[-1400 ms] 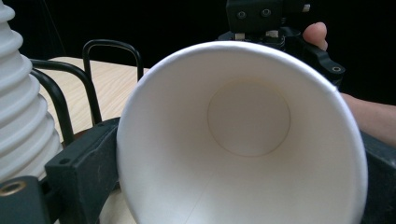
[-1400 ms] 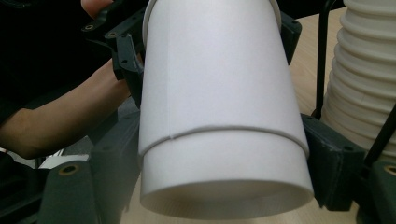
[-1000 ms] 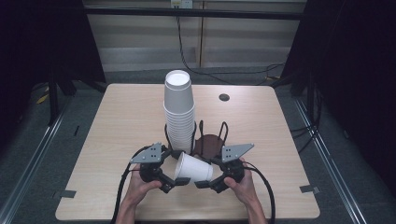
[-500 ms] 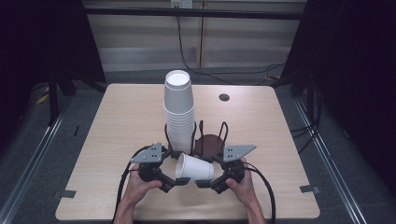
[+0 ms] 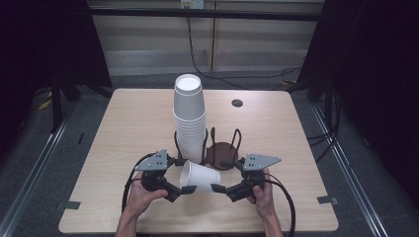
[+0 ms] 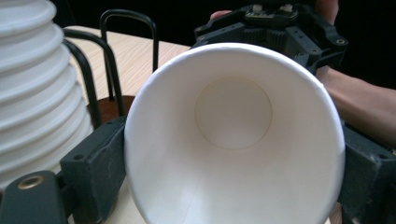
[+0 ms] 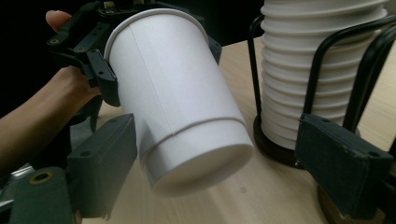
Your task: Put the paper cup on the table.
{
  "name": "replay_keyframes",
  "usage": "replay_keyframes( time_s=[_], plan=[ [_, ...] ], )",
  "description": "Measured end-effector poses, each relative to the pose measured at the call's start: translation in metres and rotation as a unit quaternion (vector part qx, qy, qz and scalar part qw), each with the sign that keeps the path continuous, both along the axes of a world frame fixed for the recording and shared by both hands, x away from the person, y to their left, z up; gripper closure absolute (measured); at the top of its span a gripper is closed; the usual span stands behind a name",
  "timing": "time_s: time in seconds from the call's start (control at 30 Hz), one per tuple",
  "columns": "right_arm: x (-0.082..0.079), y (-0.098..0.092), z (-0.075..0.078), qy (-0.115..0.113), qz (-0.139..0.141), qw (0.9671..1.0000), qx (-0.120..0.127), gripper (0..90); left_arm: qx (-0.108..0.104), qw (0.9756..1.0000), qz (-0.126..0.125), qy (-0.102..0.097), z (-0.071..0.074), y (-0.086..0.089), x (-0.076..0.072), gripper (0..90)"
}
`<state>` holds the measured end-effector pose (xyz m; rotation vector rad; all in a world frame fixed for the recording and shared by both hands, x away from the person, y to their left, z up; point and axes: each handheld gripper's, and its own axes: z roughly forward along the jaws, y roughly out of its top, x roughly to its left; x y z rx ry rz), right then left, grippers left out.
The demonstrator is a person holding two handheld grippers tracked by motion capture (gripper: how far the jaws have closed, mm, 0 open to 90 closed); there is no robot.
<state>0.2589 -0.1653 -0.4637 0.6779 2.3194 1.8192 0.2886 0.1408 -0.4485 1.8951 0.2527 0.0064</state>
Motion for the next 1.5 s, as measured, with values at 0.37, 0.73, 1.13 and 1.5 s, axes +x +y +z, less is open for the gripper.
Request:
replay_keyframes(
  time_s=[0.37,0.73,1.13,1.5],
  plan=[
    [-0.007,-0.008,-0.007,-0.039,-0.071,0.9967,-0.013,12.8,0.011,0.9995,0.03,0.005,0.006,0.014,0.001,10.8],
    [-0.012,-0.016,-0.025,-0.081,-0.168,0.9825,-0.007,12.7,0.028,0.9984,0.049,0.005,0.01,0.036,-0.002,10.7],
    [-0.013,-0.016,-0.044,-0.123,-0.228,0.9658,0.005,12.9,0.041,0.9964,0.074,0.002,0.023,0.062,0.002,10.6],
    [-0.017,-0.02,-0.047,-0.142,-0.253,0.956,0.041,13.0,0.075,0.9891,0.126,0.016,0.031,0.08,0.013,10.5]
  ],
)
